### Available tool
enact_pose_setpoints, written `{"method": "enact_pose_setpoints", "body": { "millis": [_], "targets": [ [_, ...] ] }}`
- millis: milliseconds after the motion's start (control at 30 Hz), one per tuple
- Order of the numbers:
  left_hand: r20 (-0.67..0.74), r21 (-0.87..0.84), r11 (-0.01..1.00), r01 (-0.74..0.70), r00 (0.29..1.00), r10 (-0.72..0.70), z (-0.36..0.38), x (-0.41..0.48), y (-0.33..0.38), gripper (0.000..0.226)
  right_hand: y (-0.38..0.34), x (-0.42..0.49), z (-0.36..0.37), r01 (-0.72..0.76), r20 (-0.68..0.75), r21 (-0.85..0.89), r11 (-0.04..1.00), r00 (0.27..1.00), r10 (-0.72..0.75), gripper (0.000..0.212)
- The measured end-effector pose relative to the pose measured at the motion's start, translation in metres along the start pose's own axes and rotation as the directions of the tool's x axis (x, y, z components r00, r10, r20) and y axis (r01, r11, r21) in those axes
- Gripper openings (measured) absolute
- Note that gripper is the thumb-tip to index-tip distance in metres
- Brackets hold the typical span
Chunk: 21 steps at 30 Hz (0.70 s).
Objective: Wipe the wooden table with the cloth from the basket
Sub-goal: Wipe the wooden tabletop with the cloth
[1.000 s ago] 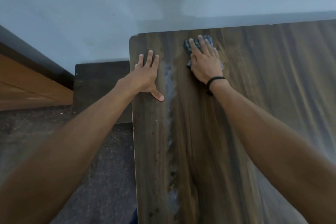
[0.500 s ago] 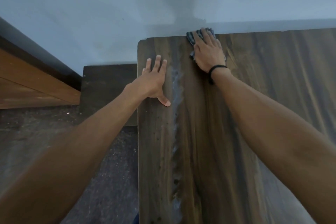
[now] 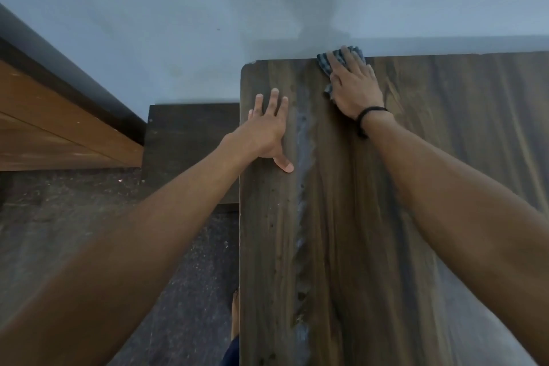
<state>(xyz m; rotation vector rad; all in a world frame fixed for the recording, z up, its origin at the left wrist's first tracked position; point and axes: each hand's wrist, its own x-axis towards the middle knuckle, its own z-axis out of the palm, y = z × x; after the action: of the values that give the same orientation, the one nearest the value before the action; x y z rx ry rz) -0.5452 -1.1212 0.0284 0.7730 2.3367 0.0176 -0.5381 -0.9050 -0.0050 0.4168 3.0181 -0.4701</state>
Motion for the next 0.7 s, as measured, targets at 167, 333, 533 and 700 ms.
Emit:
{"method": "enact_pose_setpoints", "body": {
  "millis": [167, 333, 533, 700],
  "targets": [
    [-0.058, -0.025, 1.000, 0.010, 0.998, -0.012, 0.008, -0.012, -0.004, 0.147, -0.017, -0.025, 0.019, 0.162, 0.038, -0.008, 0.987, 0.986, -0.162, 0.052],
    [-0.050, -0.073, 0.997, 0.009, 0.999, -0.013, 0.024, -0.024, -0.011, 0.148, -0.034, -0.038, 0.022, 0.048, -0.006, -0.029, 0.998, 0.999, -0.048, 0.053],
    [-0.065, -0.054, 0.999, -0.008, 0.998, 0.005, 0.028, -0.024, -0.011, 0.150, -0.014, -0.025, 0.015, 0.060, -0.022, -0.038, 0.997, 0.998, -0.061, 0.052],
    [-0.063, -0.052, 0.999, 0.000, 0.998, -0.003, 0.030, -0.025, -0.010, 0.151, -0.043, -0.027, 0.028, 0.148, 0.035, -0.022, 0.989, 0.988, -0.147, 0.054]
  ]
}}
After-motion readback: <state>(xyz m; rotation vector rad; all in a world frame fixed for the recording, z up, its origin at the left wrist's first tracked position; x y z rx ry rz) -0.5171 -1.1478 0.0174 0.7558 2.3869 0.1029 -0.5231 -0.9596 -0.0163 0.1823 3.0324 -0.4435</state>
